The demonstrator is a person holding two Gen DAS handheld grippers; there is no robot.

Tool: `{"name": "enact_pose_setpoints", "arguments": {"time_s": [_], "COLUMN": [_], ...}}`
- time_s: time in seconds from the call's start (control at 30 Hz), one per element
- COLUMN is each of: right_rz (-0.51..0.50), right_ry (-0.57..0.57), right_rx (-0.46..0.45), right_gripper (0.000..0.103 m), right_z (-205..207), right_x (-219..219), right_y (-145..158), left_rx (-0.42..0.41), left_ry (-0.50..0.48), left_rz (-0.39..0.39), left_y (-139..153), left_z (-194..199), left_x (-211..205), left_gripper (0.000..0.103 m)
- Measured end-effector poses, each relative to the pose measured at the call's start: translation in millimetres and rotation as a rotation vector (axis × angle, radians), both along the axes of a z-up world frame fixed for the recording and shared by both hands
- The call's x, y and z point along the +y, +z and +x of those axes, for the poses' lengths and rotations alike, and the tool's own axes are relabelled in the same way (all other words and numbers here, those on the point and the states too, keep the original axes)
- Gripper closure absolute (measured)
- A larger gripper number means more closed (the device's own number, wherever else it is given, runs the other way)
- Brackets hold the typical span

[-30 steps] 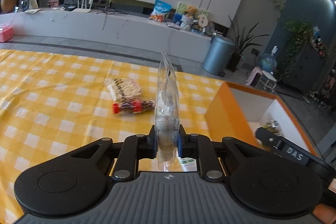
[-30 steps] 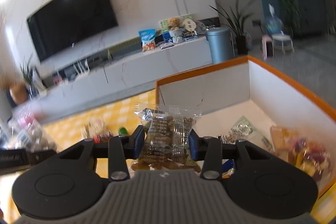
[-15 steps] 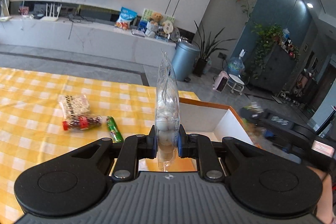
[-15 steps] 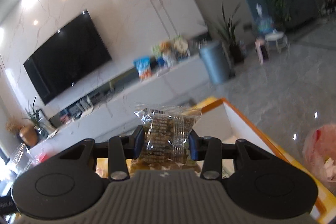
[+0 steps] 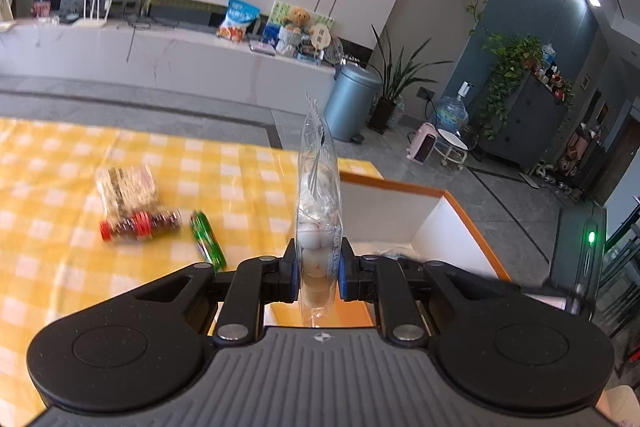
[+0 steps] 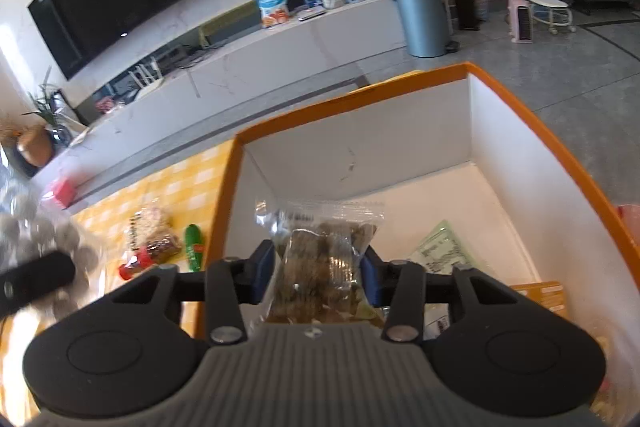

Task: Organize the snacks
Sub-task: 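Lift the white-ball bag toward the box with the left tool while the right tool holds the nut bag, then open the right tool to drop the nut bag while the left tool drops the white-ball bag into the box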

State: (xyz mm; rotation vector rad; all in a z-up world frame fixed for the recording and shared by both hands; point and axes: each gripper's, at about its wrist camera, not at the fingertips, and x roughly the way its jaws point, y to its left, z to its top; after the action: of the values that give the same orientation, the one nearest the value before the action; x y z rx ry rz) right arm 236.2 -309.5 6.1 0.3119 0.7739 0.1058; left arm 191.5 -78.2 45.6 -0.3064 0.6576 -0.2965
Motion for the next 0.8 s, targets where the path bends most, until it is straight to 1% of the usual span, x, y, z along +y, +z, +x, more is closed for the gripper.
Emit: {"name": "enact_pose_setpoints", "arguments": {"time_s": [0.07,0.13,0.27,0.4,0.57,0.63,0.7,0.8], "right_rz": [0.027,0.066,0.122,0.102,0.151,0.128,0.104,0.143], "right_ry": [-0.001,-0.013,-0.052,-0.117,-0.205,-0.232,-0.242,-0.23], "right_rx": [-0.009,-0.037,-0.029,-0.059,-0.099,-0.116,-0.131,-0.143], "right_gripper": [0.02,0.02,0.02,0.018,0.017,0.017,0.016,0.014], "right_z": [0.1,-3.0,-10.0,-24.4,-44.0,-51.1,-55.7,-61.9], "right_x": [-7.5,-14.8,-28.7,-45.8,-69.8,-75.3,-79.3,-89.5], "right_y": [1.4,4.3,5.2,12.8,18.9,22.7,27.2,30.5], "left_rx": [0.014,0.029,0.03,0.007,-0.007,-0.011,-0.014,-0.016], "left_ry": [-0.01,-0.006,-0.013,-0.011,-0.032,-0.053,-0.071,-0.091], "left_rz": [0.012,0.031,0.042,0.06,0.072,0.078,0.088,0.098], "left_y": [-6.0,-8.9,-5.3,5.2,15.5,18.5,20.8,22.2], "left_z": [-1.8,-3.7,-7.9,-10.0,-8.6,-7.2,-4.7,0.6], "left_x": [-2.1,-3.7,-7.9,-14.8,-30.3,-39.1,-47.8,-62.8], "left_gripper": [0.084,0.084,0.084,0.084,0.084,0.084,0.084,0.084]}}
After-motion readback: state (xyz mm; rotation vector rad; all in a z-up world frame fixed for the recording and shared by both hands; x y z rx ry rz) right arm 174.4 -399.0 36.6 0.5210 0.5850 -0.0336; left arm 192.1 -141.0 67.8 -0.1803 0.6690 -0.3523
